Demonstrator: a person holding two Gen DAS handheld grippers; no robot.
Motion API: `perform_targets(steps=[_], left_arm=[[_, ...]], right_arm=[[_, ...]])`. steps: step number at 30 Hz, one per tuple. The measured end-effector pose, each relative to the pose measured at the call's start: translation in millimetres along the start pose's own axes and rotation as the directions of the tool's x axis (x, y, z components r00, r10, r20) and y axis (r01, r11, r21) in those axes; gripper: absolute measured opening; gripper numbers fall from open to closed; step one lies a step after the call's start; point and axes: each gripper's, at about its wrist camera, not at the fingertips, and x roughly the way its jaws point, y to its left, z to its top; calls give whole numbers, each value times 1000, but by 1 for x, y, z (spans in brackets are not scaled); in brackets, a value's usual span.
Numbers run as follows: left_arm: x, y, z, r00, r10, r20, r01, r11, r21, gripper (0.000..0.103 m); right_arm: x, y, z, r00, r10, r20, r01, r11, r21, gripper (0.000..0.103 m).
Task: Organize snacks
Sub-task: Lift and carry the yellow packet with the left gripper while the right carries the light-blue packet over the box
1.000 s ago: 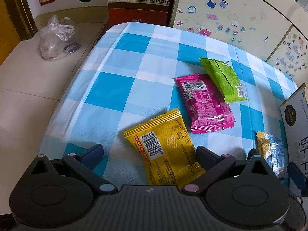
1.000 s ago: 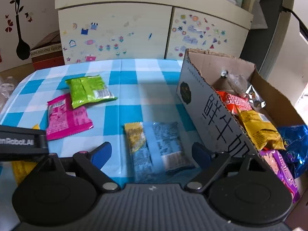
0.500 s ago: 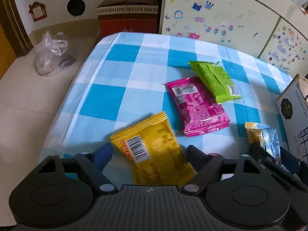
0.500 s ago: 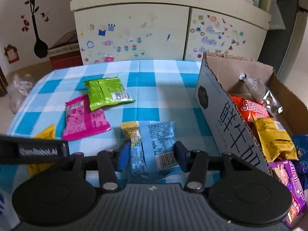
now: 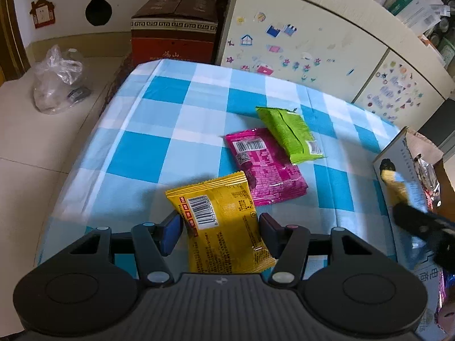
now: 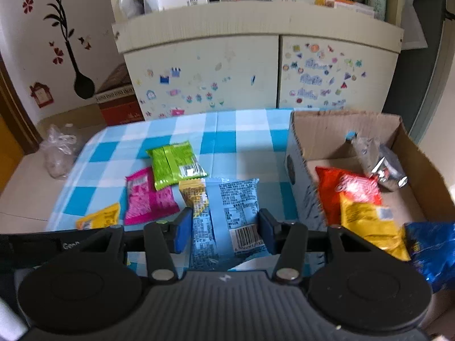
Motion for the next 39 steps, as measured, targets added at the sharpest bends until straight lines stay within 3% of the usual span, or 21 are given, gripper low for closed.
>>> perform_targets(steps=[4, 12, 23, 27, 34, 39], left_arm=[[-7, -1, 2, 1000, -5, 9, 5, 1000, -16, 64], [-27, -15, 8, 998, -26, 62, 26, 1000, 16, 64], [-55, -52, 13, 982, -80, 170, 59, 990, 129, 64], [-57, -60, 9, 979, -106, 175, 79, 985, 153, 64], [-57, -74, -3, 977, -153, 146, 143, 987, 77, 64], [-59, -102, -5, 972, -198, 124, 189, 979, 77, 64]], right_arm=[[-13, -12, -1, 1000, 19, -4, -19, 1000, -2, 50], [-12, -27, 5, 999, 53, 9, -54, 992, 117, 50], [-28, -52, 23, 996, -10, 86, -5, 985, 173, 50], [-37, -65, 29, 994, -14, 109, -7, 982, 191, 50], [-53, -93, 39, 991, 10, 133, -42, 969, 242, 50], [-69, -122, 45, 985, 16, 169, -65, 956, 286, 50]])
